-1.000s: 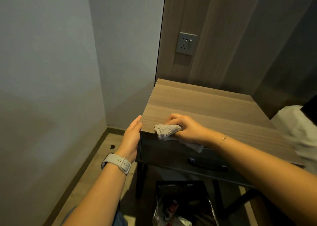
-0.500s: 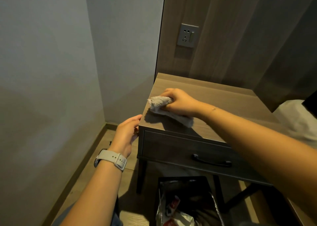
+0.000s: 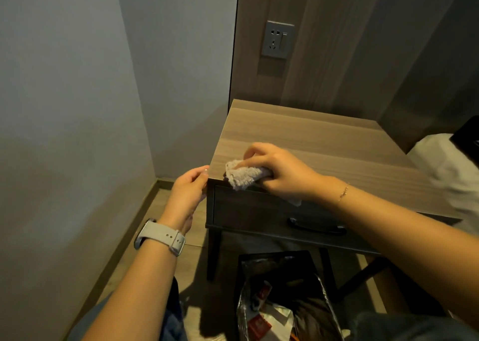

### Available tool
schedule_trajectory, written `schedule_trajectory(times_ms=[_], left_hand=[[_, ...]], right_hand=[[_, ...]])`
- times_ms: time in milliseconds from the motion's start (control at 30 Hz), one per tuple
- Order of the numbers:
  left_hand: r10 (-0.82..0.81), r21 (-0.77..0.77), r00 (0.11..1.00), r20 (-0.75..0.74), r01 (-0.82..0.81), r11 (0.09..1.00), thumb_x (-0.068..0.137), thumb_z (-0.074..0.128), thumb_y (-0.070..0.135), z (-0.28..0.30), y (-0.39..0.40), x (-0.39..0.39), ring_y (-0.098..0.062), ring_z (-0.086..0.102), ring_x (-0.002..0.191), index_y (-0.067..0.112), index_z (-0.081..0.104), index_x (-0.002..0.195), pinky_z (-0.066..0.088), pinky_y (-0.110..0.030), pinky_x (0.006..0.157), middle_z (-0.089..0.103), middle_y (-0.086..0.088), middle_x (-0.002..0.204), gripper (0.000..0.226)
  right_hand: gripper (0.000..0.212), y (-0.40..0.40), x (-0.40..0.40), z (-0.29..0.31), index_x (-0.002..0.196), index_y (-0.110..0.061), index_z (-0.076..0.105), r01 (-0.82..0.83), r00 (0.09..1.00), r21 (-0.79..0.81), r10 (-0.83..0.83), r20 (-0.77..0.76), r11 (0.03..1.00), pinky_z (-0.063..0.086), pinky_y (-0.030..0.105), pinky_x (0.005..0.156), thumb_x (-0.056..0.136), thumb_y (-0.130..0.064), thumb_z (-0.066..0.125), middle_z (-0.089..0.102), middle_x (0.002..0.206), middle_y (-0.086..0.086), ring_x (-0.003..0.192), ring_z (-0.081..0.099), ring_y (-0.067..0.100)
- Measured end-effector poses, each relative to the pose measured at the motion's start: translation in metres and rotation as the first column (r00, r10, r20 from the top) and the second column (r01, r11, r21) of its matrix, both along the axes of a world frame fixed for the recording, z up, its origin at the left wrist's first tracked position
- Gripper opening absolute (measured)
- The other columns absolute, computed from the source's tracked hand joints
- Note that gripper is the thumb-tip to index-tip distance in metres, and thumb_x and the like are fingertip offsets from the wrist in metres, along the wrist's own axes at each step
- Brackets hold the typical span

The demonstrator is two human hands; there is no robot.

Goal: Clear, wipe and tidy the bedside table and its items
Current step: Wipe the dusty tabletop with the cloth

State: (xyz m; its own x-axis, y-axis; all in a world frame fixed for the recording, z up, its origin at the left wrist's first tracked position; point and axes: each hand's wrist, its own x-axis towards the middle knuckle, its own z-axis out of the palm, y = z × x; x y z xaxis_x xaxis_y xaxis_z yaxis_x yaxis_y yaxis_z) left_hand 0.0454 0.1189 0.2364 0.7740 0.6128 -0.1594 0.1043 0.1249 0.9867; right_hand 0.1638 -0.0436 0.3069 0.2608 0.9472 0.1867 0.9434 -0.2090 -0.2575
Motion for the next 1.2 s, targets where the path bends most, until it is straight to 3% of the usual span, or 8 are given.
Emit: schedule_trajectory(times_ms=[167,300,400,600,733,900,1100,1200], left_hand=[[0.022,0.382,0.999,-0.03,-0.009,0.924,0.099,0.047,0.027,-0.008,-0.005,-0.003,-0.015,0.058,0.113,0.019,0.056,0.131,0.049,-0.042,0.098,0.063,0.001,0.123,0.034],[0.007,0.462,0.998,-0.062,0.023,0.887,0.095,0.056,0.027,-0.004,-0.013,-0.004,-0.016,0.057,0.114,0.017,0.052,0.133,0.048,-0.039,0.098,0.061,0.001,0.125,0.04],[0.026,0.612,0.997,-0.077,0.027,0.79,0.094,0.057,0.024,0.003,-0.027,-0.006,-0.017,0.045,0.129,0.02,0.043,0.141,0.039,-0.035,0.106,0.046,0.0,0.142,0.05],[-0.027,0.866,0.999,-0.029,0.039,0.499,0.093,0.057,0.024,0.025,-0.07,0.015,-0.019,0.038,0.132,0.024,0.056,0.131,0.028,-0.043,0.11,0.045,0.003,0.142,0.038],[-0.137,0.91,0.984,-0.116,0.16,0.382,0.097,0.05,0.029,0.022,-0.09,0.054,-0.017,0.036,0.134,0.025,0.053,0.133,0.025,-0.04,0.11,0.044,0.003,0.144,0.037],[-0.055,0.968,0.984,-0.172,0.179,0.177,0.095,0.035,0.035,-0.002,-0.105,0.078,-0.018,0.054,0.12,0.025,0.066,0.121,0.04,-0.038,0.096,0.06,0.003,0.13,0.041],[0.012,0.979,0.993,-0.117,0.113,0.167,0.097,0.036,0.033,-0.009,-0.11,0.077,-0.014,0.056,0.117,0.028,0.065,0.121,0.04,-0.036,0.091,0.061,0.006,0.129,0.038],[0.002,0.981,0.99,-0.141,0.139,0.132,0.096,0.031,0.039,-0.01,-0.109,0.077,-0.016,0.055,0.118,0.029,0.063,0.123,0.041,-0.037,0.088,0.06,0.006,0.13,0.043]], right_hand=[[0.044,-0.007,-0.013,-0.043,0.122,-0.014,0.064,0.018,0.959,0.15,-0.06,0.277,0.988,0.044,0.035,0.077,0.079,-0.006,0.054,0.057,0.112,0.011,0.097,0.049,0.026],[0.033,-0.057,-0.026,-0.095,0.113,-0.01,0.066,-0.119,0.895,0.018,0.099,0.436,0.993,0.046,0.039,0.07,0.084,-0.014,0.051,0.061,0.107,0.012,0.086,0.048,0.027],[0.048,-0.111,-0.032,-0.103,0.124,-0.016,0.059,0.117,0.949,0.261,-0.185,0.254,0.958,0.047,0.034,0.078,0.078,-0.006,0.049,0.052,0.115,0.005,0.098,0.048,0.023],[0.061,-0.16,-0.021,-0.057,0.123,-0.023,0.059,0.507,0.848,0.588,-0.488,-0.208,0.63,0.04,0.017,0.093,0.071,0.009,0.059,0.044,0.114,-0.008,0.108,0.048,0.018],[0.047,-0.198,0.023,-0.041,0.121,-0.009,0.062,0.663,0.645,0.641,-0.73,-0.227,0.386,0.044,0.026,0.09,0.077,0.009,0.061,0.05,0.111,0.005,0.105,0.049,0.021],[0.043,-0.227,0.05,-0.061,0.124,-0.016,0.06,0.89,0.17,0.453,-0.961,-0.219,0.055,0.038,0.045,0.094,0.082,-0.009,0.055,0.054,0.113,0.01,0.105,0.047,0.032],[0.05,-0.176,0.019,-0.076,0.123,-0.022,0.059,0.855,0.378,0.445,-0.907,-0.186,0.265,0.035,0.043,0.095,0.077,-0.004,0.058,0.054,0.112,0.002,0.104,0.045,0.025],[0.05,-0.152,0.003,-0.068,0.122,-0.022,0.061,0.77,0.606,0.41,-0.761,-0.23,0.489,0.038,0.042,0.092,0.076,-0.003,0.054,0.054,0.109,0.001,0.101,0.046,0.024]])
